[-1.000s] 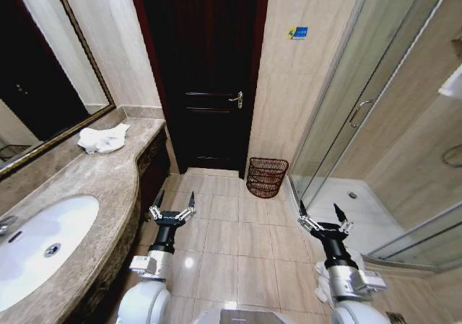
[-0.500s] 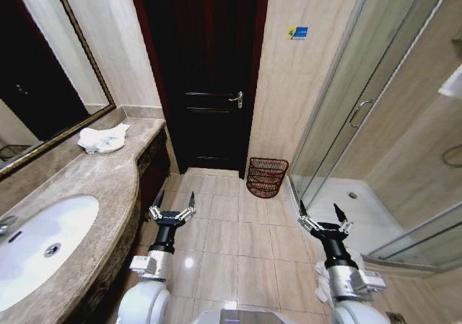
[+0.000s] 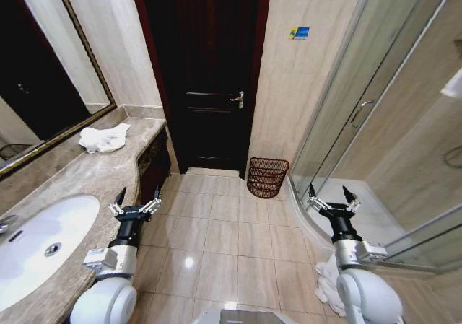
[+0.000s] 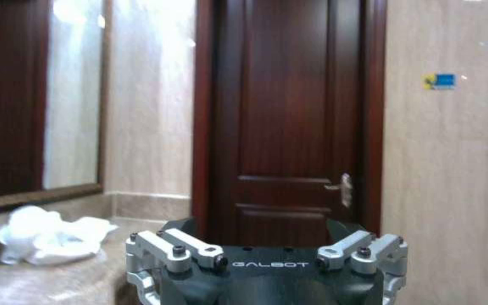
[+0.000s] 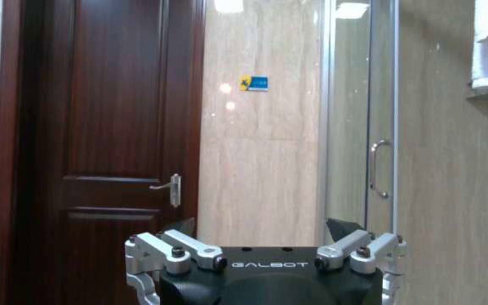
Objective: Discard the used towel into the hamper.
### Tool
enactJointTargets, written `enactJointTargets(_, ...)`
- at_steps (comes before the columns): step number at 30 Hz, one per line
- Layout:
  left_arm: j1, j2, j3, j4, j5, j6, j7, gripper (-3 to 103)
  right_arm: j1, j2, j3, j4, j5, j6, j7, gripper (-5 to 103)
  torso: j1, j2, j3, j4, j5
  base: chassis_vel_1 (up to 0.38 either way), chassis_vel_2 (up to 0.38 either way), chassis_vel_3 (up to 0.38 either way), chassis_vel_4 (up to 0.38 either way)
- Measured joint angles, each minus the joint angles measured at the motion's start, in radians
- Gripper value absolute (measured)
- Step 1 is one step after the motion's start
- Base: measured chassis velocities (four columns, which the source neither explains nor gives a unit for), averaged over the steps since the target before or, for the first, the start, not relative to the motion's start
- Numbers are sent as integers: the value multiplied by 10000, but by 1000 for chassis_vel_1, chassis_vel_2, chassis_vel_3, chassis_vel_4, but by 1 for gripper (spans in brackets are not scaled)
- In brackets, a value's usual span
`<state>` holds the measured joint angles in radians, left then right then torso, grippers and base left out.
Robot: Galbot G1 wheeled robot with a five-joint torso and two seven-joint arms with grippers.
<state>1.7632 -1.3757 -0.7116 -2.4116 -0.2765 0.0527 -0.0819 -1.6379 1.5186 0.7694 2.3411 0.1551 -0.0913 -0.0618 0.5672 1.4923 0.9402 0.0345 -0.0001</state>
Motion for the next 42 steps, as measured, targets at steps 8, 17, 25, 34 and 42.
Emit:
enactJointTargets(8,-625,763,567,758,18,-25,-215,100,-501,232,36,337,-20,-201,-75,100,1,0,0,-4,-3,0,0,0,0)
enactJointTargets(17,-376,330,593,305,1501,-450,-1118,100,-614,334,102,388,62,-307,-447,100,1,0,0,0,-1,0,0,0,0)
enactJointTargets(25,-165,179,559,-22,1783,-325,-1227,100,-581,296,132,457,164,-355,-1129,100,1,0,0,0,1,0,0,0,0)
enactJointTargets(34,-71,221,571,23,1518,-393,-1010,100,-611,353,187,529,128,-379,-1214,100,1,0,0,0,1,0,0,0,0)
enactJointTargets(42,-25,200,564,97,1534,-498,-933,100,-700,399,141,543,208,-323,-1209,100,1,0,0,0,0,0,0,0,0)
